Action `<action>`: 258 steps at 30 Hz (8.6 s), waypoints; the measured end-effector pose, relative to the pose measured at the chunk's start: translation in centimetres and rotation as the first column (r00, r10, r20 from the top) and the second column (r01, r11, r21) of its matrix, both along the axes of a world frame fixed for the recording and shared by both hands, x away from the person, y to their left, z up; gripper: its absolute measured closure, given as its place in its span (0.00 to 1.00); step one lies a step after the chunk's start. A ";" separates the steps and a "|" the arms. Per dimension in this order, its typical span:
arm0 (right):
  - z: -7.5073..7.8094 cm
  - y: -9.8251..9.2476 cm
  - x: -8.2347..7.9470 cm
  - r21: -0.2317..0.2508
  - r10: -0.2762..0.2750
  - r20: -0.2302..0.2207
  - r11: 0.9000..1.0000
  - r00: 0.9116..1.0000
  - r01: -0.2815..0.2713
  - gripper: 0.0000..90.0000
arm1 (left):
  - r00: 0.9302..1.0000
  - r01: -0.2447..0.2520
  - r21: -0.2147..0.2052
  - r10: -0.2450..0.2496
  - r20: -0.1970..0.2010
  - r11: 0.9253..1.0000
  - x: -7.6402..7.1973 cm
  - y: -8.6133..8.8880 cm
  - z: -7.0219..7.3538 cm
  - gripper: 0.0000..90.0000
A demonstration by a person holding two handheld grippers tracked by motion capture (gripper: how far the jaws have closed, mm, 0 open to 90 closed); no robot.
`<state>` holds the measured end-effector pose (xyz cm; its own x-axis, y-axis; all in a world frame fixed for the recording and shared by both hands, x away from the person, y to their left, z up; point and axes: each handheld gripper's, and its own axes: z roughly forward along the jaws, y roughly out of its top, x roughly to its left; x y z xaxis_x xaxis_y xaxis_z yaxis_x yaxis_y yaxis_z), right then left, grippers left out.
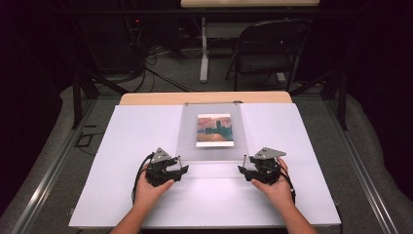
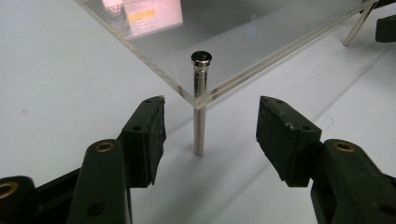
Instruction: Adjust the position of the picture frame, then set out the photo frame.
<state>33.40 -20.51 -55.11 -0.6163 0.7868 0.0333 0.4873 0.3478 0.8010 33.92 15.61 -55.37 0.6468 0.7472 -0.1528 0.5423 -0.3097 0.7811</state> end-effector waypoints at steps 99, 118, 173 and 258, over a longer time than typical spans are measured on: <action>8.4 0.2 14.5 -0.008 -0.163 -0.101 0.987 0.981 0.163 0.51 | 0.980 -0.163 0.076 0.171 -0.105 0.984 15.9 -0.5 9.2 0.52; 4.4 0.9 18.2 0.057 -0.214 -0.277 0.970 0.937 0.238 0.47 | 0.949 -0.214 0.036 0.216 -0.230 0.976 18.4 -1.3 5.0 0.51; 2.0 0.9 18.9 0.152 -0.187 -0.442 0.948 0.877 0.279 0.36 | 0.896 -0.220 -0.020 0.194 -0.400 0.975 19.0 -1.7 2.4 0.33; 11.6 0.3 9.8 0.107 -0.149 -0.141 0.981 0.979 0.164 0.68 | 0.979 -0.128 -0.127 0.105 -0.174 0.984 10.8 1.5 11.7 0.77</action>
